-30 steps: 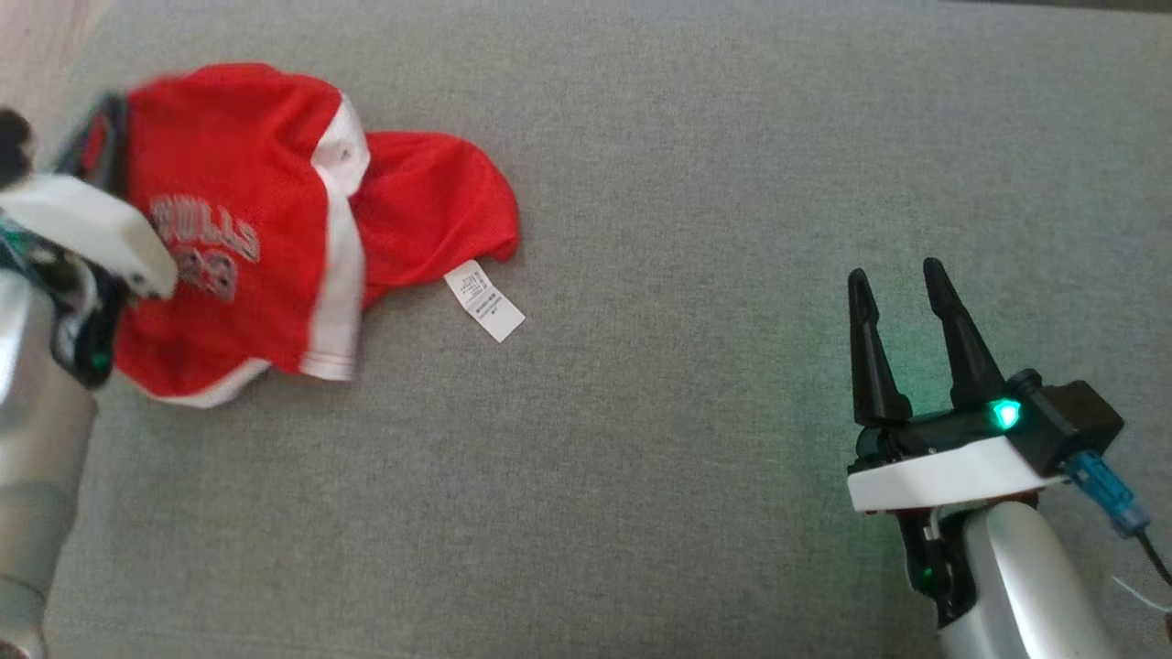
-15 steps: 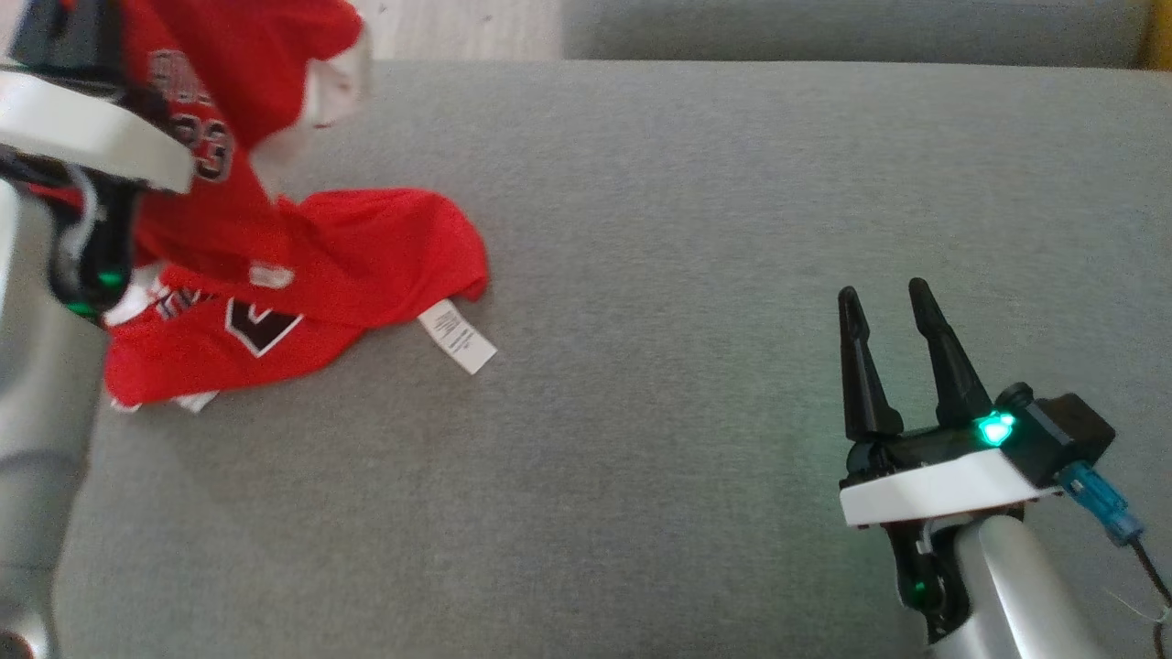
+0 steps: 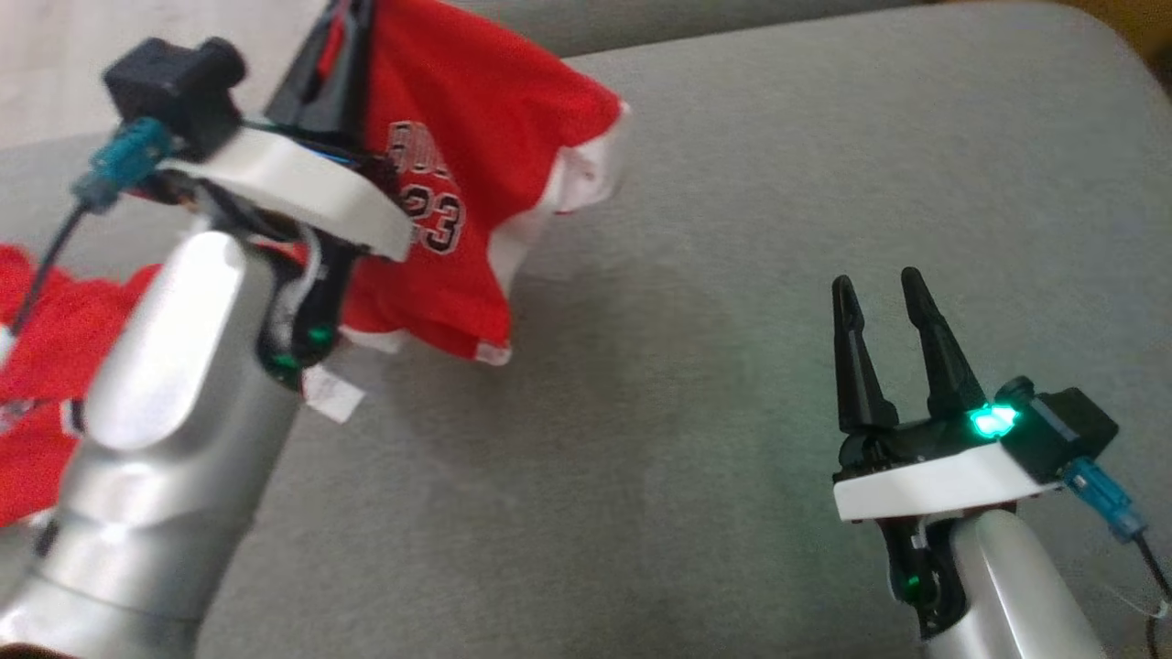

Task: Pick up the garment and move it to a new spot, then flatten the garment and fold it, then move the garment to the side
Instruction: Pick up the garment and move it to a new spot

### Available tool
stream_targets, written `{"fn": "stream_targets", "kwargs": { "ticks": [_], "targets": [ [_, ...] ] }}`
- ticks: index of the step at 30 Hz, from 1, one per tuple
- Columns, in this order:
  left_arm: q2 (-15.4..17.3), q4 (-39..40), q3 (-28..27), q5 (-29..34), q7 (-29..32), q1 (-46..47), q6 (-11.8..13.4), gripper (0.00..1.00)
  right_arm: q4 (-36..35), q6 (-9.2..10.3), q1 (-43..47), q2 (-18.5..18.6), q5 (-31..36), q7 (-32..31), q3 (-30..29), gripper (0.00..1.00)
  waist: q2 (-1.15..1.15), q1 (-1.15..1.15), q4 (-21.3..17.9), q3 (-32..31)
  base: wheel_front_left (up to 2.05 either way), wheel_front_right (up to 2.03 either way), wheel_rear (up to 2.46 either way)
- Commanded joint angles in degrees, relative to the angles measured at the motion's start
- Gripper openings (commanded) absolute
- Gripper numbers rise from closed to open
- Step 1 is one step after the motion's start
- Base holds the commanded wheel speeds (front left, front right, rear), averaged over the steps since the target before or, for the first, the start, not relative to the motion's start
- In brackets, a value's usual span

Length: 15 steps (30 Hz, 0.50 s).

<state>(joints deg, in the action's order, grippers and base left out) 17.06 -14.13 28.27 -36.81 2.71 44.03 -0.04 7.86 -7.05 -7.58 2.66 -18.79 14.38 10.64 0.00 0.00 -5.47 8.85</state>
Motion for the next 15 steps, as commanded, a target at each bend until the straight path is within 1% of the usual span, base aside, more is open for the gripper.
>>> {"fn": "stream_targets", "kwargs": {
  "ticks": [1, 4, 6, 7, 8, 11, 15],
  "targets": [
    [0.6, 1.45, -1.74, 0.24, -0.34, 2.54, 0.63, 0.0, -2.34, -0.44, -2.13, 0.21, -0.44, 0.62, 1.46, 1.0, 0.0, 0.0, -4.23, 1.37, 0.0, 0.0, 0.0],
    [-1.59, -0.64, -1.03, 0.39, -1.27, 3.22, 1.27, 0.0, -2.71, -0.44, -2.52, 0.21, -1.04, 0.62, 1.42, 1.0, 0.0, 0.0, -6.85, 2.07, 0.0, 0.0, 0.0],
    [-2.07, -1.63, -0.9, 0.7, -1.84, 3.52, 1.57, 0.0, -2.84, -0.44, -2.6, 0.21, -1.14, 0.62, 1.43, 1.0, 0.0, 0.0, -7.53, 2.25, 0.0, 0.0, 0.0],
    [-2.61, -2.7, -0.91, 0.82, -2.51, 3.75, 1.84, 0.43, -2.96, -0.44, -2.64, 0.21, -1.19, 0.62, 1.37, 1.0, 0.0, 0.0, -8.03, 2.4, 0.0, 0.0, 0.0],
    [-3.1, -3.86, -0.92, 0.8, -3.1, 3.94, 1.95, 1.0, -3.05, -0.44, -2.66, 0.21, -1.25, 0.62, 1.27, 1.0, 0.0, 0.0, -8.36, 2.52, 0.0, 0.0, 0.0],
    [-3.33, -7.07, -0.64, 1.69, -5.27, 4.5, 1.73, 1.0, -3.25, -0.44, -2.57, 0.21, -1.3, 0.62, 0.85, 1.0, 0.0, 0.0, -8.48, 2.69, 0.0, 0.0, 0.0],
    [-2.54, -9.92, -1.17, 2.07, -8.57, 4.05, 1.14, 1.0, -3.34, -0.44, -2.1, 0.21, -0.83, 0.62, -0.18, 1.0, 0.0, 0.0, -6.63, 2.41, 0.0, 0.0, 0.0]
  ]
}}
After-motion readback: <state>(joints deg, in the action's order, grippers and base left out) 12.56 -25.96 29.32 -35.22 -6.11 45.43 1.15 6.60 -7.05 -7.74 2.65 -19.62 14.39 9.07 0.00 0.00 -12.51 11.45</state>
